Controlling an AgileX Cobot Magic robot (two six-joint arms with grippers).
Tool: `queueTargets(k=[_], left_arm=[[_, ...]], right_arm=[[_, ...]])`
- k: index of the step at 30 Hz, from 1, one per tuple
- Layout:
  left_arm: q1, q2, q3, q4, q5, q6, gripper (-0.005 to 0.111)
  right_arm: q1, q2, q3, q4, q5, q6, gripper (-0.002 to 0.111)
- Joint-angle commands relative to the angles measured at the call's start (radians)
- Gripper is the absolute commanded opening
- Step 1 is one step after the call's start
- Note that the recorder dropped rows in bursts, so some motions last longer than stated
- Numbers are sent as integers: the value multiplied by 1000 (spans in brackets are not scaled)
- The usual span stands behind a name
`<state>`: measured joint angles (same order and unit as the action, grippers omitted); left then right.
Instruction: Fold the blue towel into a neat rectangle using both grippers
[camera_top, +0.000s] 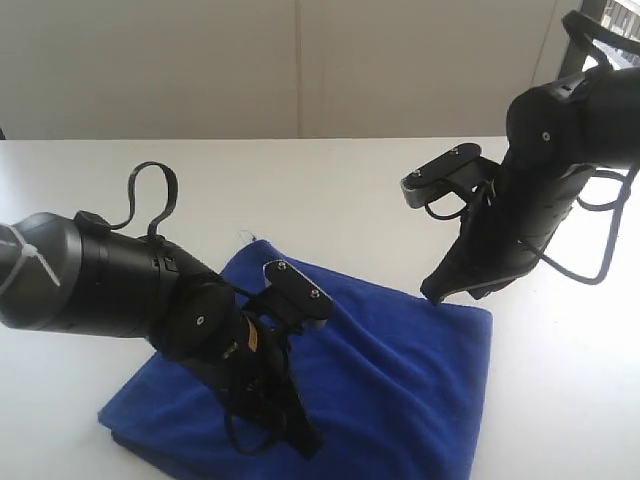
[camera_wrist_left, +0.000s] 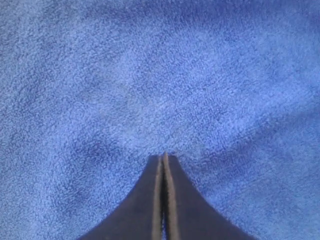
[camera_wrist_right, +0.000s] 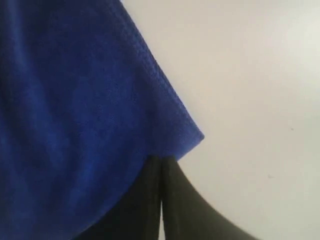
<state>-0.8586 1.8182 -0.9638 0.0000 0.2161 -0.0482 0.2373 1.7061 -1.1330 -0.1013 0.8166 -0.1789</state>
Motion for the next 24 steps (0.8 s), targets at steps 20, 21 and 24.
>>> queueTargets(k=[20,21,24], left_arm=[[185,-225,26,222,415,-25,0],[185,-250,29,197,431,-24,0],[185,-317,84,116,406,-24,0]], right_arm=[[-5,-6,6,620,41,-544,0],[-2,-1,6,680,43,-593,0],[29,31,6,869,32,-747,0]])
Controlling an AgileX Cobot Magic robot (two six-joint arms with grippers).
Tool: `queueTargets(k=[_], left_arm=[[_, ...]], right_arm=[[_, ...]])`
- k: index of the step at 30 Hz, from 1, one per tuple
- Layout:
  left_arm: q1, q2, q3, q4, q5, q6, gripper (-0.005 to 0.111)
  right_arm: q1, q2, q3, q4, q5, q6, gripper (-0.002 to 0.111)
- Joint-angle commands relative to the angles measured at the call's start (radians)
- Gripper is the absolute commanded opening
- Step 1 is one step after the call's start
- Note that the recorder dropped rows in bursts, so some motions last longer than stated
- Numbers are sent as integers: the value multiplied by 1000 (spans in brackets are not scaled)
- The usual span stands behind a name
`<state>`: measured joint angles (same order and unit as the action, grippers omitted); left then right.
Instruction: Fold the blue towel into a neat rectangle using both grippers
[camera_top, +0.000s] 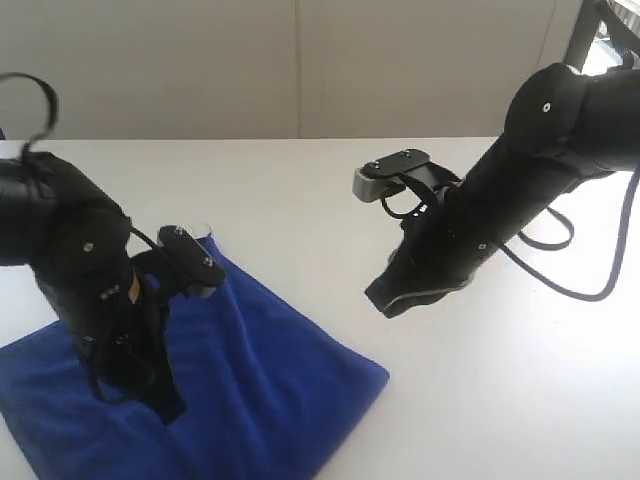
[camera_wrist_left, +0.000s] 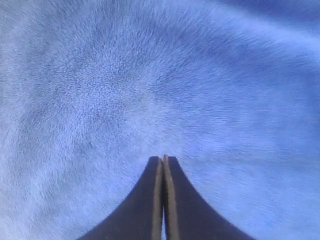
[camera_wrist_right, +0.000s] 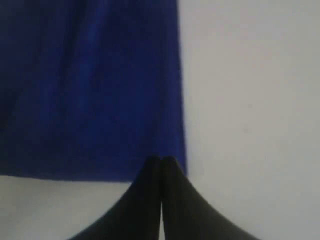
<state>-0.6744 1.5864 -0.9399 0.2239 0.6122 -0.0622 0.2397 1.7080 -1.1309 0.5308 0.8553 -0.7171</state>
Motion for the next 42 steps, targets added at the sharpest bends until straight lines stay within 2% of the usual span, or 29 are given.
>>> queueTargets(k=[1,3,4,8,19,27,30,37,42], left_arm=[[0,-99,95,-138,-42,-10,0],[0,-109,168,-187,-172,-10,0],[0,-106,247,-235,-305,-10,0],[0,-85,363,-291,-478,-13,0],[0,-79,393,-291,-455,-13,0],[0,-79,393,-275,-320,-9,0],[0,-84,393,-269,-304,-9,0],[0,-115,391,-268,-328,11,0],[0,-201,391,-268,-356,11,0]], right_arm=[[41,48,4,272,-19,-244,0],[68,82,-9,284,-56,-257,0],[90,123,-32,284,-76,-257,0],[119,222,-84,284,-99,-257,0],[169,379,-138,305,-126,-254,0],[169,377,-138,-46,-194,1,0],[169,377,-138,-114,-194,51,0],[169,371,-138,-106,-190,60,0],[169,310,-138,-82,-208,52,0]])
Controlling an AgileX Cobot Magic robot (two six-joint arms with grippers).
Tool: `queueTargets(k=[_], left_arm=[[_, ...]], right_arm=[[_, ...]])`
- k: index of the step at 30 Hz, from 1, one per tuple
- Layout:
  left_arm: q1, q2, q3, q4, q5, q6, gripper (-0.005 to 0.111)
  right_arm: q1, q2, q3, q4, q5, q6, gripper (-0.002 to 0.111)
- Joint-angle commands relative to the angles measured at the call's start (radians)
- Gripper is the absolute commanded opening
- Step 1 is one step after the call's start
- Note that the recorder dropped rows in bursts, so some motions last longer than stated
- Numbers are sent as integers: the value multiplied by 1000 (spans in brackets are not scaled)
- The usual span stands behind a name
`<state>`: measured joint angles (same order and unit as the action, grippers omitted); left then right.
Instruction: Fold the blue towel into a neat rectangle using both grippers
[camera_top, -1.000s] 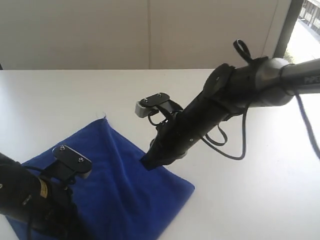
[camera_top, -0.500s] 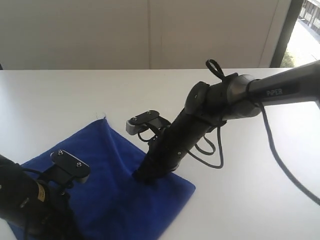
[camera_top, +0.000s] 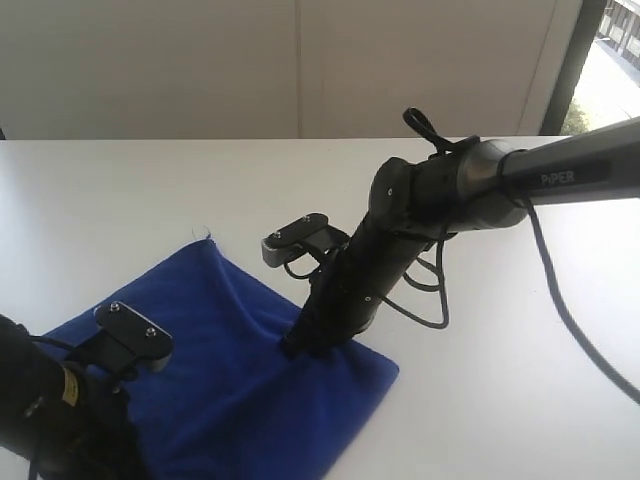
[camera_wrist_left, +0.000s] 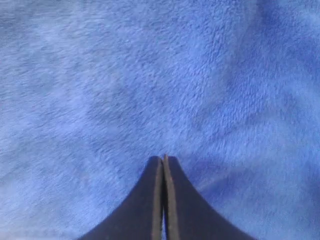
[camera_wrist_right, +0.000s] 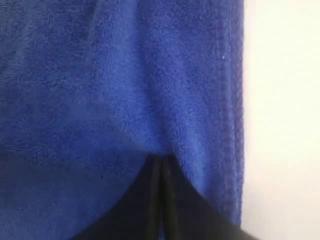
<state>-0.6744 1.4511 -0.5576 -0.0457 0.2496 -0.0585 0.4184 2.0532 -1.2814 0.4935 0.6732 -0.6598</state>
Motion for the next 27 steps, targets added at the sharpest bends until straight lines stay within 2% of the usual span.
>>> queueTargets(k=[1,7,13,17,27], left_arm=[[0,-88,9,1,4,7,0],[37,-135,9,1,-121,7,0],[102,-52,9,1,-207,23,0],[106,30,9,1,-272,32,0],[106,153,9,1,-255,32,0]], right_arm=[[-10,-50,9,-30,-33,-16,0],[-10,-54,-76,94,-51,-88,0],[-10,64,-212,153,-37,-124,0],[-10,156,-313,189,25,-129,0],[-8,247,-374,165,41,-129,0]])
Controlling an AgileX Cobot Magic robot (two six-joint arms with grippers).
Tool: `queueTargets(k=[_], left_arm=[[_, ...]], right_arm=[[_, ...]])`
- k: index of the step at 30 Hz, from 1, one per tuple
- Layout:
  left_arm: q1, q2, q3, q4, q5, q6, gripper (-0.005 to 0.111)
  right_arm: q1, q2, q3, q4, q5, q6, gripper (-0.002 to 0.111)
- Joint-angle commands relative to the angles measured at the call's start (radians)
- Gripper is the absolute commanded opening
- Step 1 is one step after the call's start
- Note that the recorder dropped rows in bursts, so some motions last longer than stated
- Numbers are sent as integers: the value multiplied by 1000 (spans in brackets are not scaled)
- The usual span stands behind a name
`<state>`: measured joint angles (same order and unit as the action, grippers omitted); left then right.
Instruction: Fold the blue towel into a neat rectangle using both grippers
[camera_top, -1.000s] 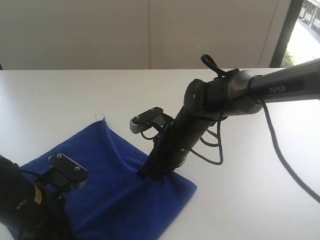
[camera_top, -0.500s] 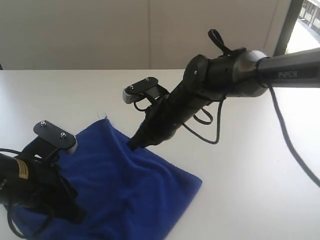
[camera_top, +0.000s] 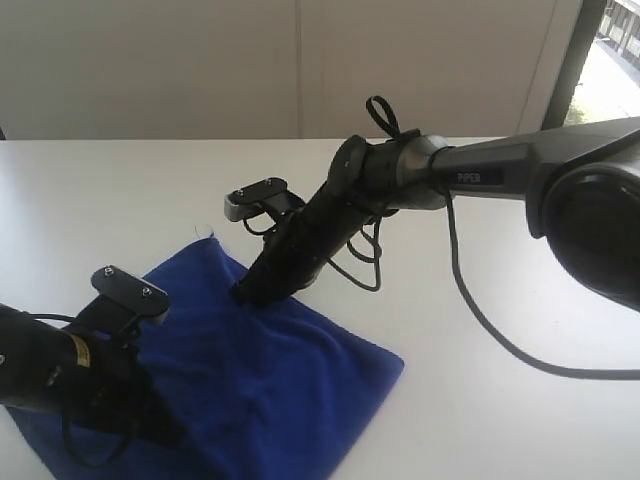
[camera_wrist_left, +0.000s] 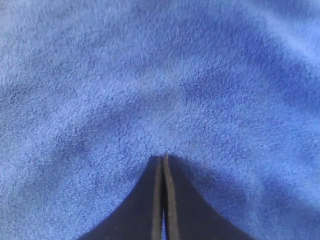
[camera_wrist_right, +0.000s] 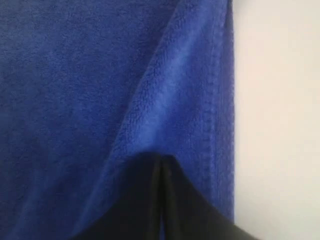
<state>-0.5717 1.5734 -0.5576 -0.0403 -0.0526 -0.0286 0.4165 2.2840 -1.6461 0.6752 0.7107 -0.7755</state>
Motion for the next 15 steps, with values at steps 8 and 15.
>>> queueTargets(k=[8,15], left_arm=[[3,31,9,-4,192,36,0],[3,31,9,-4,203,36,0]], right_arm=[[-8,21,-9,-259,-43,133,0],[-8,21,-9,-358,-43,197,0]])
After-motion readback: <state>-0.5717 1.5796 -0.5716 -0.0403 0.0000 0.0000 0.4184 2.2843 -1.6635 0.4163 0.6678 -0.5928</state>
